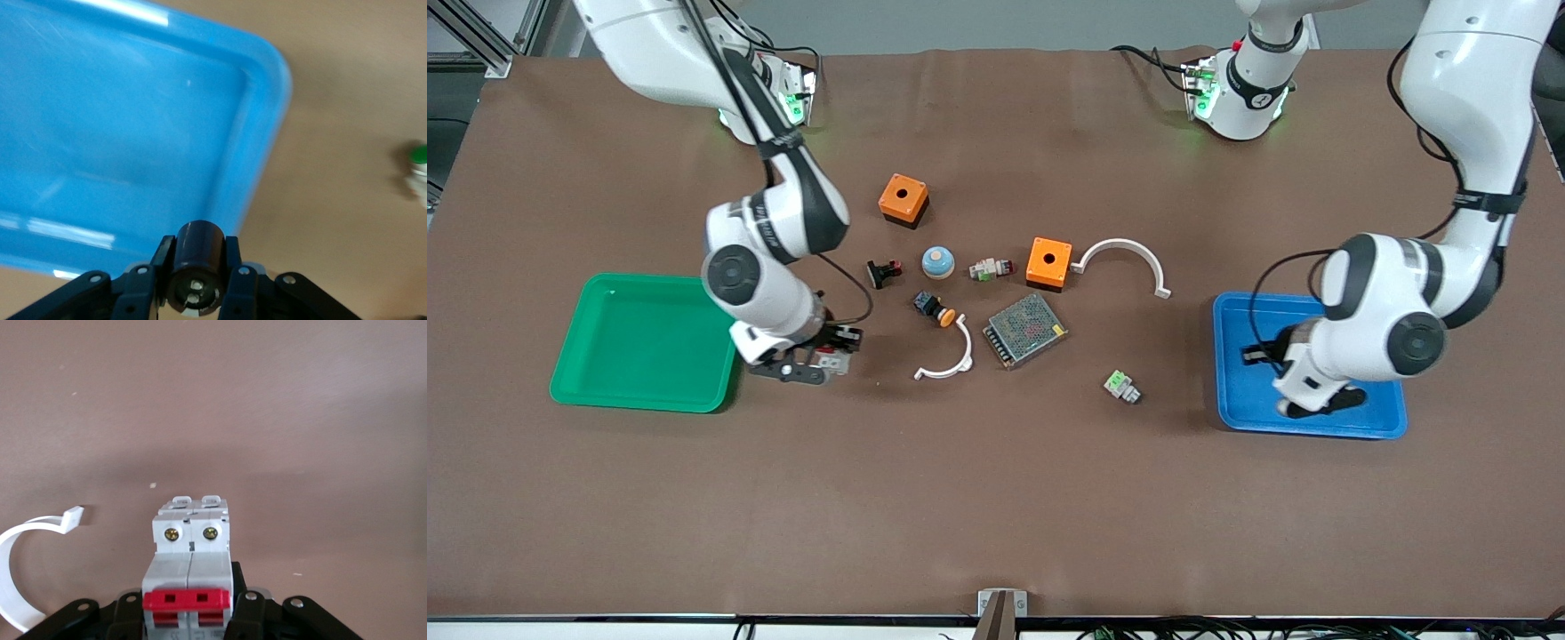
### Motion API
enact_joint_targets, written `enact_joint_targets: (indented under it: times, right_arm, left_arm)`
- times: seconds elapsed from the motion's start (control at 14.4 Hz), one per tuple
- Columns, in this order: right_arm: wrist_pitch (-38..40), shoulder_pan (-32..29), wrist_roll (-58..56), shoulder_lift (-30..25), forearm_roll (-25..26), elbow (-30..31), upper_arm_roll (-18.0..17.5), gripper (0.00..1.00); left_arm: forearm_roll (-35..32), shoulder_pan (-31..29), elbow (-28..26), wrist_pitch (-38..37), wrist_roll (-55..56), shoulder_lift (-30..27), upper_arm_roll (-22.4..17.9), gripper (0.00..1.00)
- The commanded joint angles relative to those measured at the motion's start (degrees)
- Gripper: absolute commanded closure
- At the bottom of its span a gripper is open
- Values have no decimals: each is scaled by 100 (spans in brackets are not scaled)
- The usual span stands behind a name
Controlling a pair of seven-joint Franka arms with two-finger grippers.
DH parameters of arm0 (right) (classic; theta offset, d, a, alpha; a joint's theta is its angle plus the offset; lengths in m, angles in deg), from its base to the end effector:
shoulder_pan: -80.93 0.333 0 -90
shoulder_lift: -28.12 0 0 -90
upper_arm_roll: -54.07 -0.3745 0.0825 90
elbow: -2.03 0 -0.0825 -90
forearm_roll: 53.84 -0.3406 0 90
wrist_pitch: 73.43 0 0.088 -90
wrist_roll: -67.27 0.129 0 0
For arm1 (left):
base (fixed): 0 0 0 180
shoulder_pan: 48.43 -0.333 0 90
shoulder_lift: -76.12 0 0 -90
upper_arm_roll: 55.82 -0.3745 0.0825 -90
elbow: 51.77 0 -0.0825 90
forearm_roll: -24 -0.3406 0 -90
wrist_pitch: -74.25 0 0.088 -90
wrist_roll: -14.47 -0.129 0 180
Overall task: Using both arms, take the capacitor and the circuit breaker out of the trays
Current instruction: 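Lower the breaker with the right gripper while the left gripper lowers the capacitor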
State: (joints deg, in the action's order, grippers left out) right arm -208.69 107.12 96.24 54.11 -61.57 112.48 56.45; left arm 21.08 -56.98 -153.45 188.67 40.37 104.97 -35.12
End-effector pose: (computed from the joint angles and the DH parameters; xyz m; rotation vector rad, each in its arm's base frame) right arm 0.5632 0.2551 0.3130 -3.0685 0.2814 0.0788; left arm 0.6063 -0.1005 0.3306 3.0470 0.3564 -0.4280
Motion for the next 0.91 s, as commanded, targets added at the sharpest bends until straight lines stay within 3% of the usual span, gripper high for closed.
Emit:
enact_joint_targets:
  times: [0.0,0.49,0.84]
  right_arm:
    - [-133,324,433,379,-70,-303,70,100]
    - [-256,904,865,784,-61,-551,70,100]
    - [-247,984,971,846,-53,-559,70,98]
  left_arm:
    - [-6,72,-141,-24,870,-2,319,95]
    - [2,977,-159,178,2550,349,346,96]
    - [2,1356,-203,853,3158,788,329,94]
